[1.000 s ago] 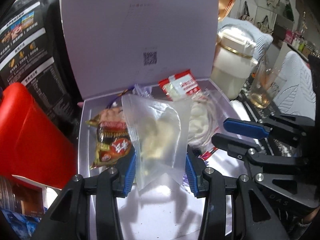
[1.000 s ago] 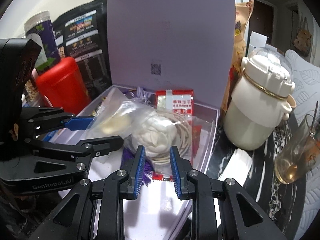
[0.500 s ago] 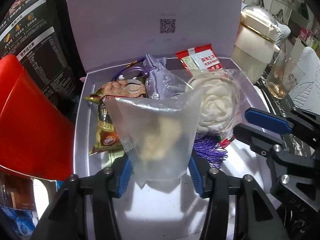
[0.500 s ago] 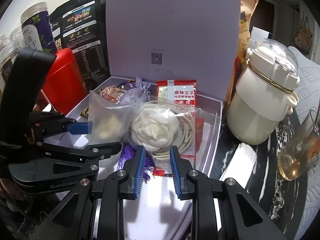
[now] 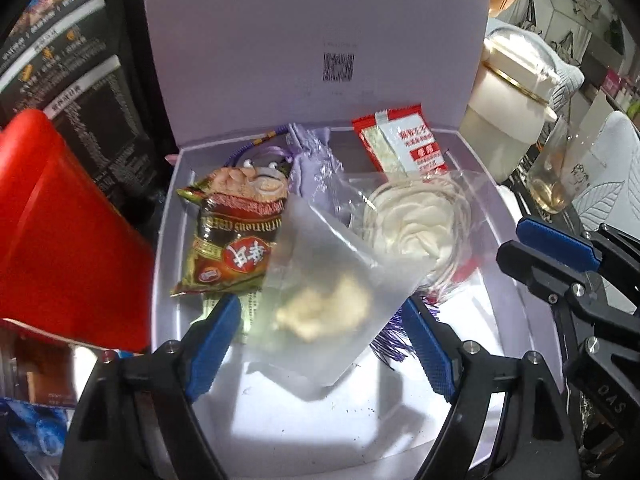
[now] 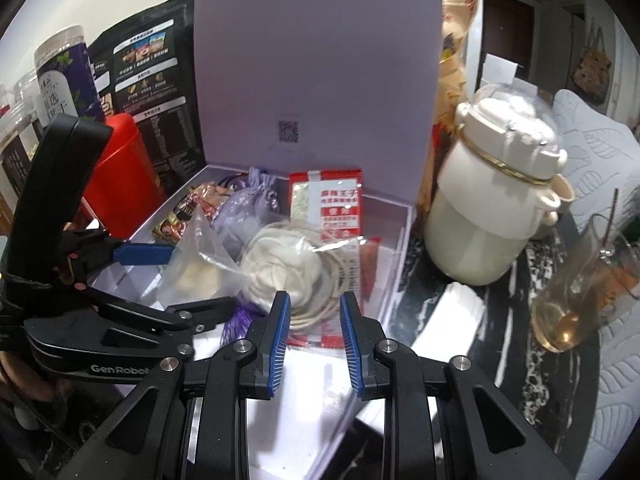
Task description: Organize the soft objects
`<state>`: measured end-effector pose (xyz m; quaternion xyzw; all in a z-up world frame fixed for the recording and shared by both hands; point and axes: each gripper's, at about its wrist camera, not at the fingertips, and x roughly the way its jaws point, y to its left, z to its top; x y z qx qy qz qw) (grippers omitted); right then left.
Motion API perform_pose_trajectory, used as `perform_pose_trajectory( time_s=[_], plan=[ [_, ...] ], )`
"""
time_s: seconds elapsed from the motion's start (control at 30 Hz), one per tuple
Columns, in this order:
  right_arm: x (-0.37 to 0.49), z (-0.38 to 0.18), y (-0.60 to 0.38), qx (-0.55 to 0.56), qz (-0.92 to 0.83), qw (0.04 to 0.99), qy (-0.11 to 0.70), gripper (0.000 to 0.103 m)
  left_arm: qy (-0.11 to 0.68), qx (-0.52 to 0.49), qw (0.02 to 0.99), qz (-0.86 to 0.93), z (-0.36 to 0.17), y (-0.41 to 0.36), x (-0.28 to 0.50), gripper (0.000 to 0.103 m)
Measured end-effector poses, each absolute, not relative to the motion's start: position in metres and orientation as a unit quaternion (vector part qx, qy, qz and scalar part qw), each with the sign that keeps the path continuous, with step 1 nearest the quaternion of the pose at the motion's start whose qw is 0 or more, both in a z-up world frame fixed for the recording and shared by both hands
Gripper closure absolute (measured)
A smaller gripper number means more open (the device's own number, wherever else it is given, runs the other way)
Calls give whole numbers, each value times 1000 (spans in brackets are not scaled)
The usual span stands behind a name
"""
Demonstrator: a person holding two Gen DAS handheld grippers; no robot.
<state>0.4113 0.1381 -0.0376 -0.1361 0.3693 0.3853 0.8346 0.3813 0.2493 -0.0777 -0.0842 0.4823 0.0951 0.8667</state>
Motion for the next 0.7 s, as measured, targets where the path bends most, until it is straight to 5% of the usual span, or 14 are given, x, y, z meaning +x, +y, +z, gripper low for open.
perform_pose_trajectory(
  time_s=[0.5,0.6,0.7],
  plan=[
    [372,35,113,-135,374,866,302,72,405,-64,907,100,18,247,324,19],
    [361,54,107,-131,369,875,285,67,385,-60,915,105,37,244,311,0],
    [348,73,98,-123,362,886,265,55,357,-52,926,107,59,235,292,0]
  ],
)
